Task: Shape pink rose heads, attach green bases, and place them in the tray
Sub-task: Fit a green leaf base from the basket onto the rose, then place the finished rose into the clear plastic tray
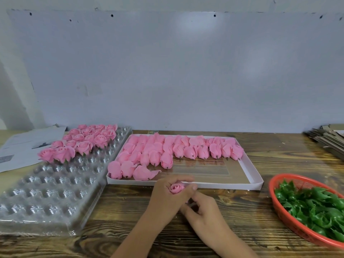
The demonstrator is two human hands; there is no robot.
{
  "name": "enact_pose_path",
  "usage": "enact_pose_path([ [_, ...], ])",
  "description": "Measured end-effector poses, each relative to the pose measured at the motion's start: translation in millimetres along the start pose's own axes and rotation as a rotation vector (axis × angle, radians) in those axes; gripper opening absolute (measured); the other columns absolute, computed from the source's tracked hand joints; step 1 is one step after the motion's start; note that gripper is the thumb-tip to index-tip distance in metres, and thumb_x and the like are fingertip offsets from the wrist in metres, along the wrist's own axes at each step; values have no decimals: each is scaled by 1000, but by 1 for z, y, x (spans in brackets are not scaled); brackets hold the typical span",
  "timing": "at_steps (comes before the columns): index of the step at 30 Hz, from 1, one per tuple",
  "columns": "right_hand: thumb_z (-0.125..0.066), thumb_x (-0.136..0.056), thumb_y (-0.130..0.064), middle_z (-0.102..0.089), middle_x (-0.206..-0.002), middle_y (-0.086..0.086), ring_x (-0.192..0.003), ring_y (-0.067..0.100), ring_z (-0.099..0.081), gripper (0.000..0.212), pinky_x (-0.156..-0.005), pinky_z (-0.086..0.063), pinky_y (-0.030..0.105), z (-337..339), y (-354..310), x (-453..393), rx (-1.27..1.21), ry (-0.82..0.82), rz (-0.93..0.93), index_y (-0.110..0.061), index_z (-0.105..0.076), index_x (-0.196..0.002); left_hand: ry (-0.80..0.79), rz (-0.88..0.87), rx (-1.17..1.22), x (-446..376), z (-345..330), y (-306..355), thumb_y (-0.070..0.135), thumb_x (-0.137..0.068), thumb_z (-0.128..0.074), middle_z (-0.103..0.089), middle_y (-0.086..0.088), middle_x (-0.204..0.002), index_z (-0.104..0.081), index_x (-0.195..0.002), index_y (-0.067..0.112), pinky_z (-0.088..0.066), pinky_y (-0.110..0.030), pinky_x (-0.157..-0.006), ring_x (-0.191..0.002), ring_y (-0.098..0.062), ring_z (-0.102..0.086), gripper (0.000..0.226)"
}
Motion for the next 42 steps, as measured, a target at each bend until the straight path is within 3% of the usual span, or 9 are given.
enact_pose_path([
  [2, -65, -93, -9, -75, -98, -15, -92, 6, -69, 27, -80, -53, 21, 1, 0, 0, -29, 11, -9, -26, -72, -113, -26, 21, -25, 1, -1, -3, 48, -70, -78, -71, 25, -108, -72, -103, 52, -51, -11, -83, -104, 2, -66, 34],
  [4, -63, -92, -5, -75, -98, -14, -93, 5, -69, 27, -81, -54, 23, 3, 1, 0, -55, 37, -13, -26, -73, -107, -66, 28, -37, 1, -4, -6, 49, -69, -79, -68, 27, -118, -64, -114, 55, -49, -11, -92, -113, 4, -62, 48],
  [8, -61, -93, -5, -74, -105, -17, -100, 2, -68, 36, -85, -53, 19, 8, 2, -1, -83, 102, 23, -29, -69, -119, -110, 87, -16, 0, -5, -13, 52, -66, -83, -61, 32, -123, -52, -126, 59, -49, -17, -98, -118, 5, -58, 68],
  [14, -66, -89, -4, -76, -95, -16, -84, 3, -71, 41, -74, -54, 15, 12, 7, -3, -79, 222, -5, -41, -70, -107, -32, 41, -47, 0, -1, -10, 49, -67, -81, -65, 30, -117, -60, -115, 59, -50, -10, -83, -111, 6, -61, 54],
  [18, -70, -89, -13, -74, -82, -6, -73, 13, -68, 34, -69, -56, 26, 11, 10, -5, -47, 273, -30, -44, -71, -101, 17, 59, -28, -2, 2, -13, 48, -64, -80, -71, 24, -113, -68, -112, 49, -52, -25, -96, -109, 3, -65, 49],
  [23, -75, -87, -18, -69, -73, -12, -64, 4, -61, 33, -58, -46, 11, 12, 8, -6, 12, 293, -6, -49, -69, -96, 26, 91, 11, -2, 3, -17, 18, -78, -85, -74, 21, -111, -71, -110, 41, -55, -26, -94, -107, 1, -68, 43],
  [27, -75, -83, -21, -71, -76, -16, -69, 4, -66, 32, -62, -46, 8, 11, 9, -7, 33, 280, -18, -49, -69, -97, 21, 94, 7, -1, 5, -18, 13, -79, -84, -73, 23, -111, -70, -109, 43, -54, -16, -90, -107, 3, -67, 45],
  [37, -81, -79, -22, -70, -84, -20, -77, 6, -67, 40, -68, -48, 8, 10, 9, -6, 11, 248, -57, -48, -65, -105, 58, 52, 41, -2, 12, -15, 14, -78, -86, -75, 17, -109, -70, -104, 53, -59, -24, -85, -104, -2, -70, 50],
  [42, -83, -79, -27, -66, -94, -23, -91, 2, -64, 47, -79, -47, 7, 9, 14, -4, -5, 233, -109, -51, -54, -107, 187, 32, 18, -11, 55, 5, 32, -71, -85, -77, 16, -103, -68, -109, 45, -58, -16, -77, -92, -2, -72, 43],
])
Point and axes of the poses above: each hand's wrist, its own x-axis away from the middle knuckle, its own z-axis out of the back of the hand, y = z × x, the point moved 4 cm from there along -x, towards the middle knuckle
